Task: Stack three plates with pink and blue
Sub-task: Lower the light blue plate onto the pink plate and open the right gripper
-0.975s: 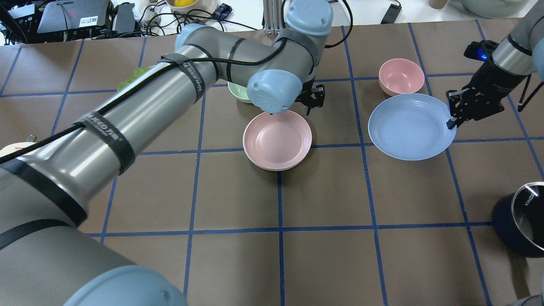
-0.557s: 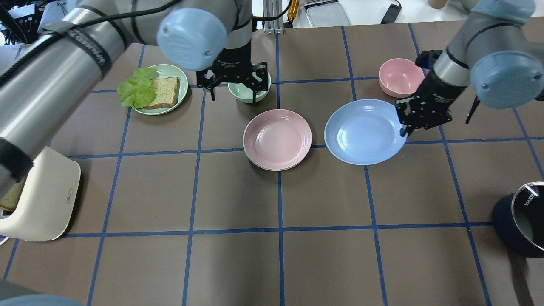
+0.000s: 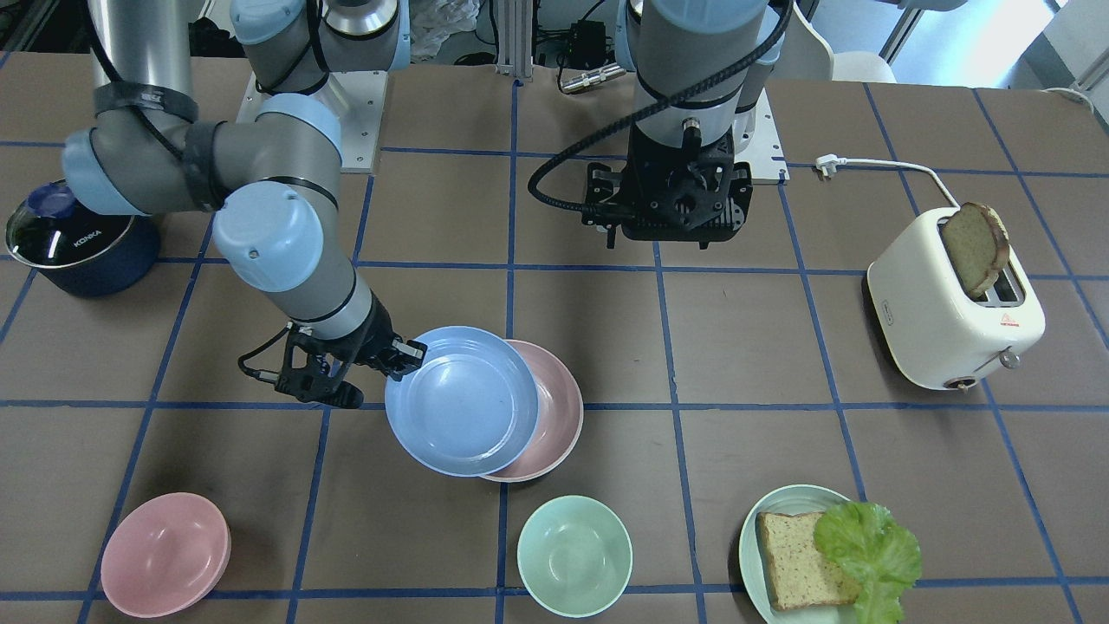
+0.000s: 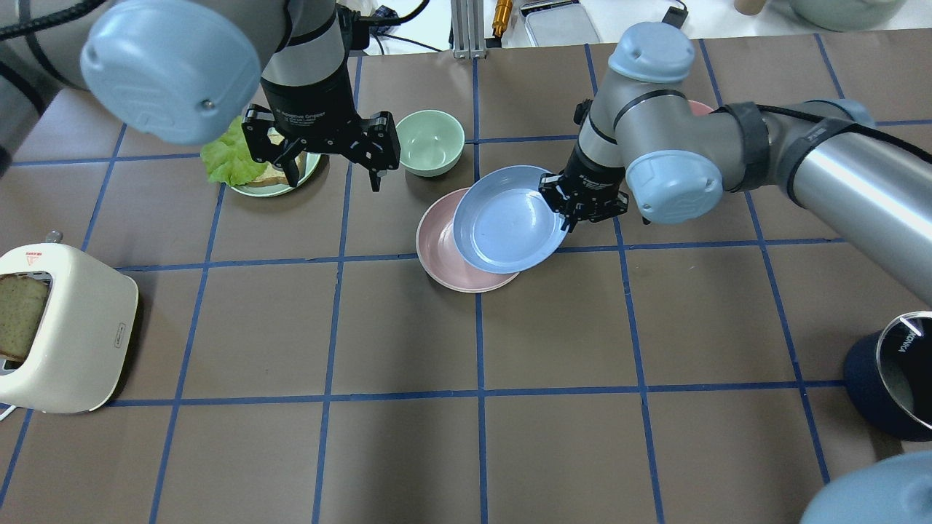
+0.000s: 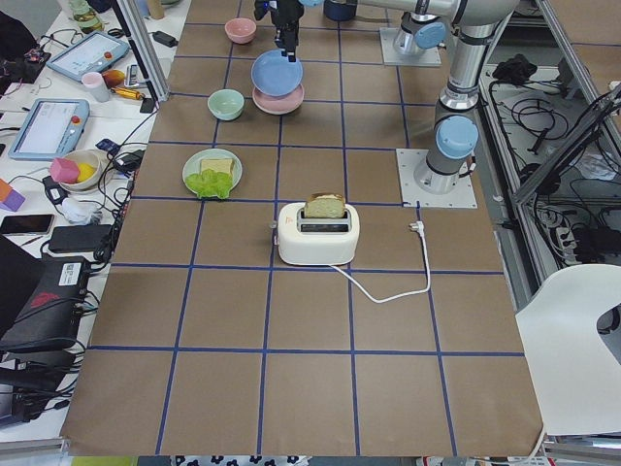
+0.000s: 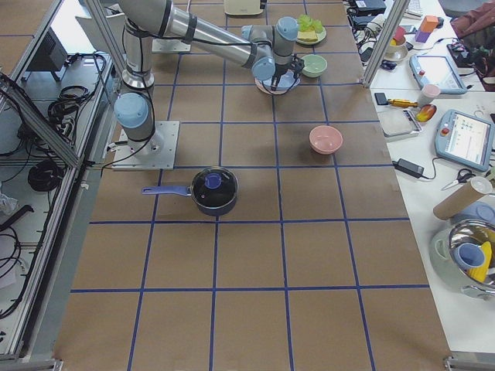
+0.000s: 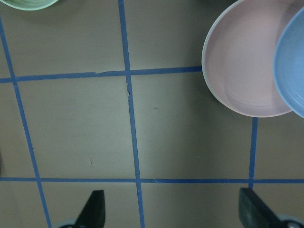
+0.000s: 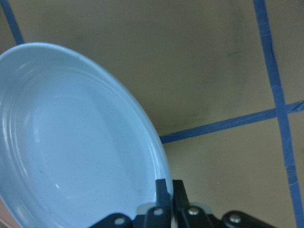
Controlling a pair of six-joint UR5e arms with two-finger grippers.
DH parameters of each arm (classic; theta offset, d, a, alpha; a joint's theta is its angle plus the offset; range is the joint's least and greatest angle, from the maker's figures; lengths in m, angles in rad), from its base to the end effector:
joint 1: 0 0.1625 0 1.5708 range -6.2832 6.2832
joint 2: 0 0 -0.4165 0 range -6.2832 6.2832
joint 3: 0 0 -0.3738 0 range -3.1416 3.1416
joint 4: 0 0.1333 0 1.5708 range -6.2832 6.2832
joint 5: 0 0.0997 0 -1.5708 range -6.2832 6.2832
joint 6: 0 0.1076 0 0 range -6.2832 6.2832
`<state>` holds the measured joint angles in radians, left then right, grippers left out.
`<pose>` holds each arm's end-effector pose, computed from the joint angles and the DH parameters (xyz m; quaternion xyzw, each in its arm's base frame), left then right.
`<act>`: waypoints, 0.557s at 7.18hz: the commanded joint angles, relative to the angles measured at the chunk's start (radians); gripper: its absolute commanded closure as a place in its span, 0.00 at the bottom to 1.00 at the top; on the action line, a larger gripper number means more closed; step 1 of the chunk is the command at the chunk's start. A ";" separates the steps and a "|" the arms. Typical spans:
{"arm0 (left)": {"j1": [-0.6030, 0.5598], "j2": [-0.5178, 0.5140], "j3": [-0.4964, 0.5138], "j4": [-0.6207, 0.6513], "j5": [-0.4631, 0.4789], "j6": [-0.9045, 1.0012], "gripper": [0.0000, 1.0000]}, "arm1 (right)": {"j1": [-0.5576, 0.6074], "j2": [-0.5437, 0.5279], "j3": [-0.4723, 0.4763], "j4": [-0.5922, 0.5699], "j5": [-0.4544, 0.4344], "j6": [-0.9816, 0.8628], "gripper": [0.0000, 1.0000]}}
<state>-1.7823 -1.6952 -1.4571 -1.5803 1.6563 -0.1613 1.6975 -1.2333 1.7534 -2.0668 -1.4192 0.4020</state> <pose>-0.2311 -0.4853 0.4626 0.0255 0.9987 0.0020 0.0439 0.2190 -0.5360 0.2610 0.1377 0.9875 0.0314 0.0699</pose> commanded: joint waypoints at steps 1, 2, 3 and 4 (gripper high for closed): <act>0.041 0.029 -0.037 0.053 0.002 0.006 0.00 | 0.039 0.009 -0.003 -0.019 0.000 0.070 1.00; 0.056 0.040 -0.061 0.052 0.003 0.006 0.00 | 0.053 0.011 -0.002 -0.021 0.000 0.077 1.00; 0.060 0.057 -0.083 0.060 0.003 0.009 0.00 | 0.054 0.014 -0.003 -0.021 0.005 0.075 1.00; 0.073 0.058 -0.083 0.065 0.000 0.009 0.00 | 0.056 0.018 -0.002 -0.021 0.035 0.098 1.00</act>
<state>-1.7225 -1.6445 -1.5302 -1.5217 1.6587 -0.1528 1.7496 -1.2196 1.7510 -2.0874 -1.4086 0.4808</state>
